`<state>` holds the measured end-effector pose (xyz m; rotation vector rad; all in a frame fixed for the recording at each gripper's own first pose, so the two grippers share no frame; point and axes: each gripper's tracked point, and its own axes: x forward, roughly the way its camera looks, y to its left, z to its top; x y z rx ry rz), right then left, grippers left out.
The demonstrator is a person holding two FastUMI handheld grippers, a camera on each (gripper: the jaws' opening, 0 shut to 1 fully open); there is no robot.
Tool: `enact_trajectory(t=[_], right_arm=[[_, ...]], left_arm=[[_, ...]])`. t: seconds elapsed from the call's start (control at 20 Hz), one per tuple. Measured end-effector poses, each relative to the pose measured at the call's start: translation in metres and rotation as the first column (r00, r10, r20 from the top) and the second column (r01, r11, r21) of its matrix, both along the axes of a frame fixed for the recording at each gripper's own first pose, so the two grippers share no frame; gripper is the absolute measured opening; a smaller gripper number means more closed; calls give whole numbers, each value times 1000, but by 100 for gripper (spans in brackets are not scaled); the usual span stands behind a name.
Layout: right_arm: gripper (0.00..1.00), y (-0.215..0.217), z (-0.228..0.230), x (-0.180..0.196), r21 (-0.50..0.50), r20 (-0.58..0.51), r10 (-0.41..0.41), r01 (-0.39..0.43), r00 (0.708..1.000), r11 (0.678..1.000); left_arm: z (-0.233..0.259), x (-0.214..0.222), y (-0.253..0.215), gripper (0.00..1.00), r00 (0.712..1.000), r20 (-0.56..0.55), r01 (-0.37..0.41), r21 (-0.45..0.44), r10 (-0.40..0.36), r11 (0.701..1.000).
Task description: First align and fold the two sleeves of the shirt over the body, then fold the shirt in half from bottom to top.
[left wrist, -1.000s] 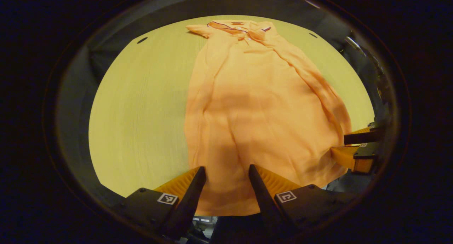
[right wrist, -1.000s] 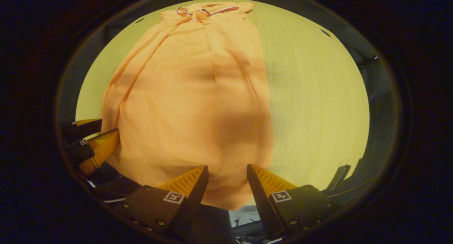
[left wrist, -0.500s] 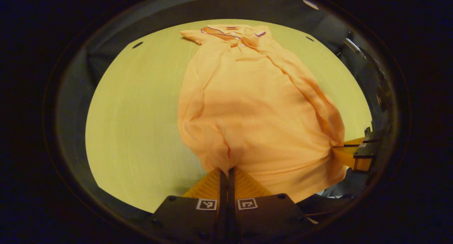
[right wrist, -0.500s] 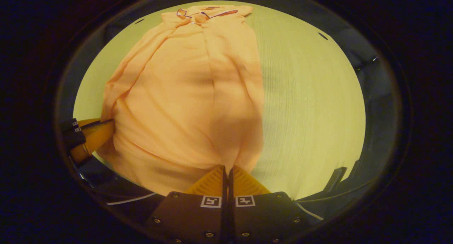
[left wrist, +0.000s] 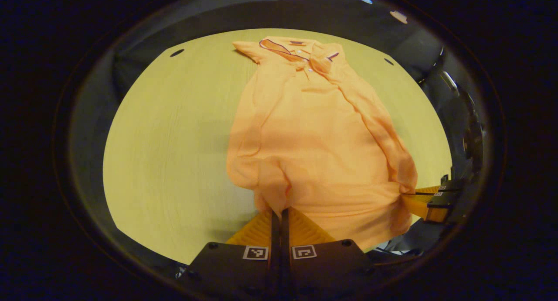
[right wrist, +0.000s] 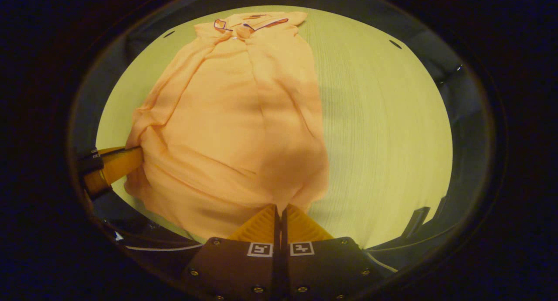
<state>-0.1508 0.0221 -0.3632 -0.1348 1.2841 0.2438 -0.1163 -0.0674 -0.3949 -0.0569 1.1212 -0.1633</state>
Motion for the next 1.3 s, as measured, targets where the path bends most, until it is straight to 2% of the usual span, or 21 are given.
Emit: enact_trajectory(t=[0.25, 0.5, 0.6, 0.8, 0.85, 1.05, 1.3], right_arm=[[0, 11, 31, 45, 25, 87, 2, -4, 996, 1000], [0, 19, 66, 110, 49, 192, -17, 8, 981, 999], [0, 21, 82, 138, 63, 231, -33, 19, 972, 998], [0, 28, 110, 196, 98, 301, -67, 39, 951, 994], [0, 29, 116, 207, 103, 314, -71, 41, 947, 994], [0, 30, 146, 261, 115, 378, -81, 40, 922, 993], [0, 37, 168, 328, 139, 449, -101, 43, 888, 989]], left_arm=[[23, 47, 7, 6, 998, 66, 12, 12, -13, 1000], [53, 105, 8, 7, 989, 148, -2, 1, 2, 1000], [67, 134, 7, 5, 982, 185, -18, -14, 21, 1000], [95, 194, 6, 7, 964, 260, -50, -47, 61, 998], [101, 208, 6, 5, 959, 274, -56, -55, 69, 997], [122, 261, 6, 7, 936, 343, -58, -56, 74, 997], [140, 330, 7, 5, 901, 423, -74, -64, 94, 995]])
